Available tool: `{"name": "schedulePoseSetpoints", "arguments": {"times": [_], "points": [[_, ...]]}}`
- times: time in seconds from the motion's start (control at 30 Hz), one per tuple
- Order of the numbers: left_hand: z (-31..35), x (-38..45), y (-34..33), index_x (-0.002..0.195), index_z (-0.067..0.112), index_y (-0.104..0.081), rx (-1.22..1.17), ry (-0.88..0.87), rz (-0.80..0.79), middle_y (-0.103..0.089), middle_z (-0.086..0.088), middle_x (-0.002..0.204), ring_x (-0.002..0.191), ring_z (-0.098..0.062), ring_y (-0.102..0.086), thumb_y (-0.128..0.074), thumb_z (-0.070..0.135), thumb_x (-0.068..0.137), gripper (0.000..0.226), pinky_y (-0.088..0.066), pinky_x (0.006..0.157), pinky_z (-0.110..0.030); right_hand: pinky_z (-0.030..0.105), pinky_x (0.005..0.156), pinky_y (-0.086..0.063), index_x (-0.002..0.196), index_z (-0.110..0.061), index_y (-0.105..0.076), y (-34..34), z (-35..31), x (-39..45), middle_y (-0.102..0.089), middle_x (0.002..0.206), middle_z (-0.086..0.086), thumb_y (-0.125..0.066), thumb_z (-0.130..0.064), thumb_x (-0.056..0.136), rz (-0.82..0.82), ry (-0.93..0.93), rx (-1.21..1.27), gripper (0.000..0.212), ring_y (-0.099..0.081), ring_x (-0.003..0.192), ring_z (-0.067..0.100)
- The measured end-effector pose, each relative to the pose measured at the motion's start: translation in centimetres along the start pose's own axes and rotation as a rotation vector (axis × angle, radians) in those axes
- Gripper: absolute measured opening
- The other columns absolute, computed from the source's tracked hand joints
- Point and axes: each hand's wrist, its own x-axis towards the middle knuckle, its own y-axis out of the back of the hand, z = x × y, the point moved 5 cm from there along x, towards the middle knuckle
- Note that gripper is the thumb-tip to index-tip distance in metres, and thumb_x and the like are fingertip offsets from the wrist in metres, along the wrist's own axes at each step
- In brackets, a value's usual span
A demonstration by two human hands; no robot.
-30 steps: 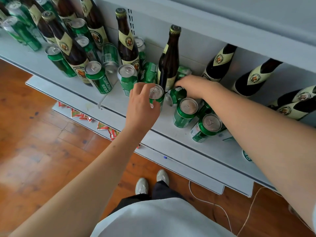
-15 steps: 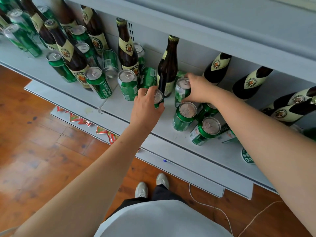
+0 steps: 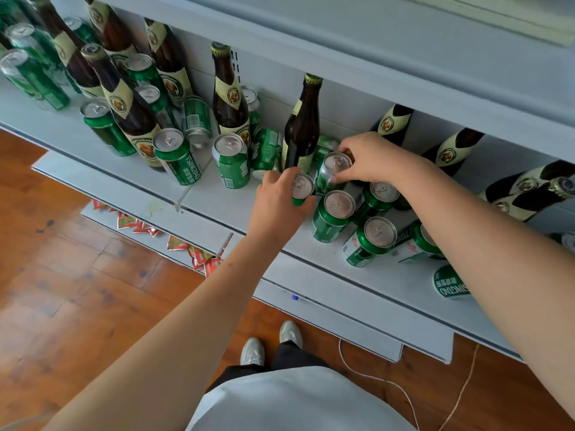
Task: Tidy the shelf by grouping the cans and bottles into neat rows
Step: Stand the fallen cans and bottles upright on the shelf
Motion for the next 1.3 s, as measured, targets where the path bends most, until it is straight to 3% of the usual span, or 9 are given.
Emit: {"name": "schedulePoseSetpoints", "arguments": {"times": [0.1,0.2,0.43,0.67,0.73,0.87,1.07,1.2,1.3], "points": [[-0.6,0.1,1.7,0.139,0.019,-0.051,-0.015,0.012,0.042,-0.052,-0.004,0.126,0.106,-0.02,-0.056,-0.066,0.034,0.09,0.053,-0.044,0.085,-0.026,0.033,0.076,-0.051,0.113,-0.015,-0.063,2.5,-2.7,-1.7,-0.067,0.102,0.004,-0.068,-0.043,0.085,0.293,0.033,-0.005,0.039,-0.062,0.089,0.023],[-3.2,0.1,4.7,0.132,0.017,-0.054,0.048,0.078,0.252,-0.052,-0.006,0.127,0.11,-0.026,-0.055,-0.063,0.027,0.091,0.044,-0.049,0.085,-0.034,0.034,0.07,-0.053,0.1,-0.015,-0.064,4.1,-8.4,-3.1,-0.066,0.092,0.0,-0.062,-0.033,0.091,0.532,0.22,0.058,0.02,-0.062,0.08,0.02],[-8.3,-0.6,6.0,0.138,0.016,-0.046,0.061,0.279,0.252,-0.043,-0.007,0.138,0.123,-0.024,-0.046,-0.061,0.024,0.092,0.048,-0.036,0.082,-0.026,0.034,0.073,-0.044,0.11,-0.003,-0.057,-1.9,-15.4,4.8,-0.057,0.115,0.016,-0.074,-0.029,0.082,0.037,0.234,-0.224,0.042,-0.059,0.1,0.033],[-11.0,-0.5,4.7,0.141,0.013,-0.043,0.039,0.283,0.115,-0.044,-0.01,0.137,0.124,-0.028,-0.049,-0.058,0.024,0.094,0.051,-0.045,0.094,-0.037,0.048,0.106,-0.04,0.145,0.006,-0.031,-5.6,-15.8,10.1,-0.034,0.149,0.025,-0.08,-0.041,0.076,-0.268,0.022,-0.485,0.097,-0.036,0.136,0.041],[-11.5,-0.2,4.6,0.144,0.014,-0.041,0.053,0.282,0.084,-0.044,-0.01,0.139,0.124,-0.028,-0.049,-0.057,0.025,0.095,0.052,-0.045,0.095,-0.037,0.047,0.107,-0.039,0.144,0.005,-0.035,-5.5,-15.7,10.7,-0.038,0.145,0.024,-0.08,-0.033,0.078,-0.218,-0.002,-0.453,0.089,-0.039,0.133,0.04],[-12.4,0.2,4.3,0.147,0.015,-0.038,0.06,0.289,0.022,-0.043,-0.009,0.143,0.123,-0.029,-0.05,-0.055,0.024,0.096,0.054,-0.045,0.095,-0.036,0.039,0.094,-0.045,0.123,0.003,-0.056,-4.5,-15.6,11.1,-0.055,0.126,0.02,-0.063,-0.002,0.088,-0.107,0.02,-0.368,0.036,-0.054,0.118,0.036],[-11.8,0.7,3.9,0.137,0.012,-0.051,-0.039,0.273,0.026,-0.055,-0.01,0.132,0.113,-0.028,-0.057,-0.054,0.023,0.095,0.043,-0.049,0.095,-0.038,0.028,0.052,-0.034,0.09,-0.002,-0.06,-2.7,-16.3,10.3,-0.045,0.069,0.006,-0.067,-0.019,0.089,-0.132,0.162,-0.391,0.018,-0.052,0.071,0.026],[-10.7,1.3,3.0,0.126,0.006,-0.059,-0.158,0.287,0.027,-0.065,-0.011,0.121,0.112,-0.026,-0.06,-0.059,0.022,0.093,0.037,-0.049,0.095,-0.034,0.028,0.047,-0.025,0.082,-0.002,-0.057,-1.4,-16.2,9.2,-0.043,0.064,0.005,-0.059,-0.019,0.095,-0.105,0.174,-0.335,0.021,-0.041,0.06,0.021],[-10.0,1.7,2.3,0.13,0.005,-0.056,-0.199,0.306,0.025,-0.064,-0.011,0.124,0.114,-0.026,-0.059,-0.064,0.027,0.092,0.044,-0.048,0.095,-0.033,0.031,0.063,-0.045,0.098,0.003,-0.066,-0.9,-15.6,8.6,-0.062,0.085,0.012,-0.062,-0.021,0.095,-0.083,0.169,-0.237,0.024,-0.057,0.081,0.028]]}}
